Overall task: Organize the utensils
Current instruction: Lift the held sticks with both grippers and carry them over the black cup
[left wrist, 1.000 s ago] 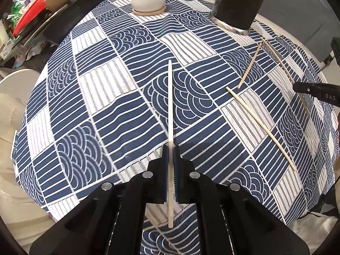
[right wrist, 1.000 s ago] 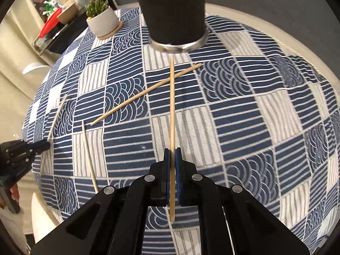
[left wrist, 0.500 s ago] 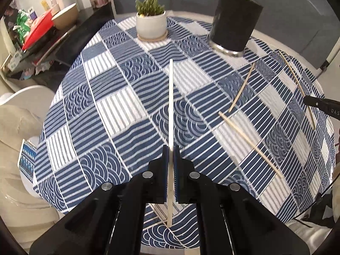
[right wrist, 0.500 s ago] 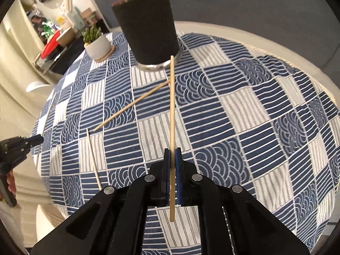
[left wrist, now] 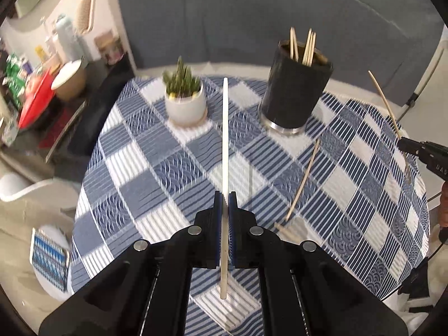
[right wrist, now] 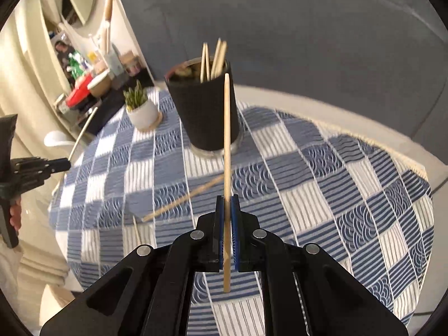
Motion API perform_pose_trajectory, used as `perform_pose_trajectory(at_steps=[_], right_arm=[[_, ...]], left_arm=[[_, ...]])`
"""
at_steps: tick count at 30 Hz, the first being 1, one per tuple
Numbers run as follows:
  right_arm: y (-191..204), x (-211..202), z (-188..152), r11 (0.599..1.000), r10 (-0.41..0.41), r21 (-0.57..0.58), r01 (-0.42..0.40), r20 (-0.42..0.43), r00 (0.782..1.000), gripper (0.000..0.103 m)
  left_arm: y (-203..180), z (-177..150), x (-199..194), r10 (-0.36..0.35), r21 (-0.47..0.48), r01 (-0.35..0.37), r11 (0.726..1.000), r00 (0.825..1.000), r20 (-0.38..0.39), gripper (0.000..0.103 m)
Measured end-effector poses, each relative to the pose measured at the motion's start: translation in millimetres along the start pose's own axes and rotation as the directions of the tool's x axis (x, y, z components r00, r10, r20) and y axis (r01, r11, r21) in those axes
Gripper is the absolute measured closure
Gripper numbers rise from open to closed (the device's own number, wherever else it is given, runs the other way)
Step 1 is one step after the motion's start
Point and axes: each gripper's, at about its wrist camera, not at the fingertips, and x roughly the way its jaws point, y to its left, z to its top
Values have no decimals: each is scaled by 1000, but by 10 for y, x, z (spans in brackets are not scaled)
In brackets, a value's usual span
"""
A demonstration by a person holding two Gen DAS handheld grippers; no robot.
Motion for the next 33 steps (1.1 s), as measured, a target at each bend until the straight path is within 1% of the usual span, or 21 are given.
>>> perform_pose_trajectory(at_steps=[2, 4, 7, 11, 15, 17, 19, 22, 23, 24, 26, 27, 30, 31, 32, 33], right_arm=[[25, -48, 94, 1000, 16, 18, -17, 34, 999, 98], [37, -108, 200, 998, 48, 43, -51, 78, 996, 98], [48, -173, 370, 995, 67, 67, -77, 136, 988, 98], [81, -231, 611, 994, 60, 84, -77, 193, 979, 98], [111, -260, 792, 992, 68, 87, -91, 242, 968, 98], [149, -300, 862, 993, 66, 77, -93, 299, 952, 98], [174, -309, 943, 990, 95, 70, -125, 338, 936, 98], [200, -258, 1077, 988, 99, 76, -136, 365, 926, 98], [212, -224, 1132, 988, 91, 82, -130, 371, 924, 98], [218, -204, 1161, 988, 86, 85, -127, 374, 924, 98], [226, -146, 1230, 986, 87, 97, -133, 381, 920, 98], [224, -118, 1257, 985, 88, 102, -138, 390, 917, 98], [224, -40, 1329, 982, 97, 108, -153, 403, 910, 98], [227, -12, 1368, 982, 96, 108, -153, 412, 906, 98], [233, 15, 1404, 982, 99, 105, -157, 421, 902, 98], [239, 32, 1431, 982, 102, 104, -160, 425, 899, 98]], left_arm=[[14, 123, -24, -16, 12, 16, 1000, 1000, 17, 98], [26, 301, -54, -43, 24, 42, 999, 998, 44, 98], [13, 539, -78, -80, 49, 77, 996, 994, 77, 98], [-10, 876, -67, -126, 92, 116, 989, 985, 115, 98], [4, 1182, -9, -173, 132, 156, 979, 976, 130, 98], [20, 1331, 47, -204, 144, 185, 972, 971, 128, 98], [35, 1463, 107, -221, 156, 200, 967, 967, 129, 98], [45, 1654, 186, -270, 171, 246, 954, 953, 135, 98], [55, 1732, 215, -319, 170, 294, 940, 938, 138, 98], [62, 1789, 240, -348, 167, 324, 931, 927, 140, 98], [59, 1882, 282, -387, 172, 362, 916, 909, 152, 98], [51, 1920, 295, -415, 186, 385, 904, 894, 167, 98], [58, 2001, 337, -496, 197, 460, 866, 843, 211, 98], [57, 2021, 353, -529, 203, 492, 847, 818, 224, 98], [53, 2043, 385, -568, 209, 530, 822, 792, 222, 98], [43, 2055, 409, -588, 213, 550, 807, 777, 225, 98]])
